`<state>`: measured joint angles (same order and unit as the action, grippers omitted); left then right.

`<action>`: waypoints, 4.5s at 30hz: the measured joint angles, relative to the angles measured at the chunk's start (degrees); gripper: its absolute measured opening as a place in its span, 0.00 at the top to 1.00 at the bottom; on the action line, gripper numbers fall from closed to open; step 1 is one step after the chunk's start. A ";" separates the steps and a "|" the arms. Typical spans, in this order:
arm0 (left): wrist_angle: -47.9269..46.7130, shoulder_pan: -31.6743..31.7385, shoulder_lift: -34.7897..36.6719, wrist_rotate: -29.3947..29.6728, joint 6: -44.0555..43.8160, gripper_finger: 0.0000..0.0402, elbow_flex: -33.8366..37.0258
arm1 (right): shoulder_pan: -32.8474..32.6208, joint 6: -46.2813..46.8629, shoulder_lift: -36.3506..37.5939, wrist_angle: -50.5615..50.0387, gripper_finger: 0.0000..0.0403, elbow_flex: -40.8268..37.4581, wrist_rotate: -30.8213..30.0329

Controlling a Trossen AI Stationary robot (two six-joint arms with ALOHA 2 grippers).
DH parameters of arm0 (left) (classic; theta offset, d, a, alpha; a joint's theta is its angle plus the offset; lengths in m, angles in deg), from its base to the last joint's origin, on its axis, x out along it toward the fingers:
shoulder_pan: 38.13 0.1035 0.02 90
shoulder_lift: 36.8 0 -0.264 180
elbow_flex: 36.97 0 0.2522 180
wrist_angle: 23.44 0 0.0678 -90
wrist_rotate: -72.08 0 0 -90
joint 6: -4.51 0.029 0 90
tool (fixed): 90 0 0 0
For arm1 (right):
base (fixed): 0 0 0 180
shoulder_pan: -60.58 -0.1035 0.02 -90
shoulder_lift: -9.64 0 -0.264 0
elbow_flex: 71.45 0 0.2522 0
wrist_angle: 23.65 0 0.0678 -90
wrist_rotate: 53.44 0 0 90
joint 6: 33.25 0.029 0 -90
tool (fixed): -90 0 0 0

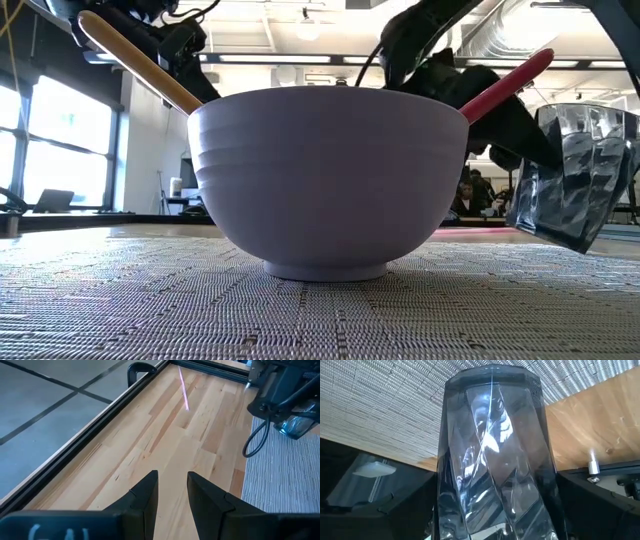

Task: Pick & Place Utensil
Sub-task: Put the blue cup to the top right of the purple bowl on the gray mat, then put the pink straw into the blue cup on the gray mat

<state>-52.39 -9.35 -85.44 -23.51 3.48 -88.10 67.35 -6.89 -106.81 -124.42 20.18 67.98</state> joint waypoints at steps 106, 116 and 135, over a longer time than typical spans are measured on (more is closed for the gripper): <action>1.88 0.08 0.02 -2.25 1.41 0.75 -0.02 | 37.95 35.09 22.88 67.01 0.82 -36.50 -51.36; 2.10 0.08 0.02 -2.32 2.04 0.75 0.74 | 32.68 32.20 29.15 60.06 0.98 -36.78 -46.25; 4.36 0.08 0.00 -1.66 1.63 0.75 2.36 | 28.46 22.16 30.03 53.59 0.87 -37.03 -38.74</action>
<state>-48.03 -9.27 -85.44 -25.17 5.11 -85.74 95.82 15.27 -76.77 -70.83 -16.86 29.24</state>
